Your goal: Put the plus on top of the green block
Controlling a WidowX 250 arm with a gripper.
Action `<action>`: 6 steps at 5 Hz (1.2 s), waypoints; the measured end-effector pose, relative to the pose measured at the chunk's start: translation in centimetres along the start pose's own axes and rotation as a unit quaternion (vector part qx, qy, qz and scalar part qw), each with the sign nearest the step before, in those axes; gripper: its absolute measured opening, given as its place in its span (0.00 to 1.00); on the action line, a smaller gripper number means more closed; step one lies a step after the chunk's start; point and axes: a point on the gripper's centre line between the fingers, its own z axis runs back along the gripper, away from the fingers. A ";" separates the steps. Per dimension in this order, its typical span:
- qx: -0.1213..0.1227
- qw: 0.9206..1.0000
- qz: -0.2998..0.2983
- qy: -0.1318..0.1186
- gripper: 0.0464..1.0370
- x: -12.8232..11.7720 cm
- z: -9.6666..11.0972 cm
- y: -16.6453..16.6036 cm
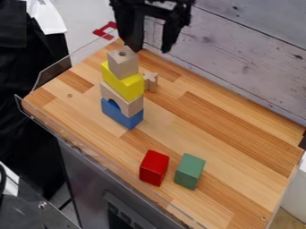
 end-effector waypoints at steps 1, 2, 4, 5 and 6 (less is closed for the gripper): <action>-0.002 1.000 0.010 -0.014 0.96 0.8 0.6 0.7; -0.002 1.000 0.001 -0.004 0.96 1.9 -0.2 1.0; -0.006 0.998 -0.004 0.063 0.96 3.1 -4.4 0.8; -0.016 0.997 0.002 0.075 0.96 3.9 -5.6 0.6; -0.013 0.996 0.004 0.088 0.96 4.4 -6.8 0.9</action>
